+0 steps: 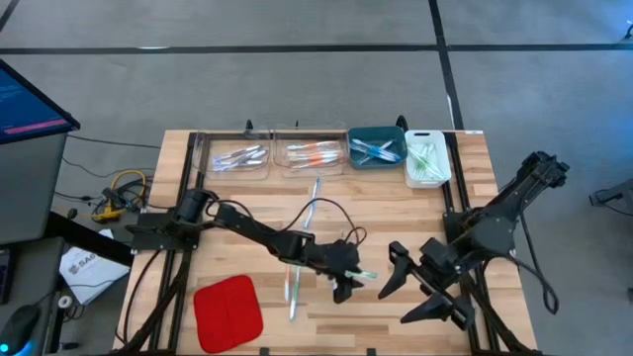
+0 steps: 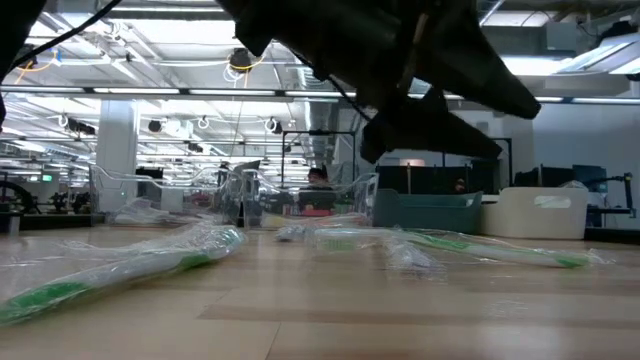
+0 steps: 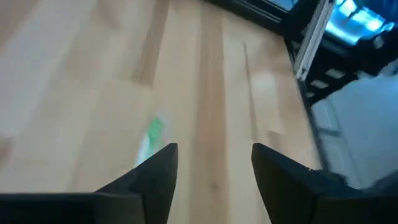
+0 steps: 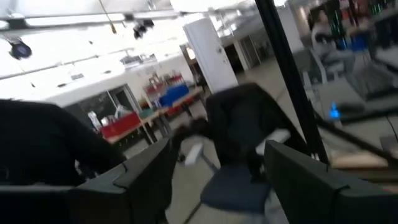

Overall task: Pick & Place Toothbrushes
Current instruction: Put the green toothbrush into the white bin

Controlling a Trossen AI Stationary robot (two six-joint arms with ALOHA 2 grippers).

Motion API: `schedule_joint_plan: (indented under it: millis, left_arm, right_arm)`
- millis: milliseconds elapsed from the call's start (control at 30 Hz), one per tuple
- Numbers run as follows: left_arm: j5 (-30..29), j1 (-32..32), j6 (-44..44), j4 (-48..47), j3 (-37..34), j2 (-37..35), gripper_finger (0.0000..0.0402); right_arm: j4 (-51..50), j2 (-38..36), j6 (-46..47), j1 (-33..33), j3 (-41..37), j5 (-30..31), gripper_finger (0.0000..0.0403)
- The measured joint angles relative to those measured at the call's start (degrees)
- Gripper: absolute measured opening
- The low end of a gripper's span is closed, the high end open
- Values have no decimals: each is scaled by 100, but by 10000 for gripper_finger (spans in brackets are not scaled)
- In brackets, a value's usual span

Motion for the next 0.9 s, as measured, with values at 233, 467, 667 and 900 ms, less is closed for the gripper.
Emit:
schedule_joint_plan:
  millis: [233,467,667,900]
  left_arm:
    - [1435,-61,-1451,-1174,-2,-580,181]
    - [532,-281,-1318,-2545,-26,-1610,150]
    - [-1225,-587,-2314,-2625,-889,-2719,129]
    - [-2306,-1022,-3340,-2425,-2163,-4144,113]
  right_arm:
    - [-960,2,609,-42,0,-46,256]
    - [-1645,0,1018,-542,0,8,256]
    - [-2836,-1,2996,-995,0,-96,256]
    - [-4638,200,6990,-1442,-1,-221,256]
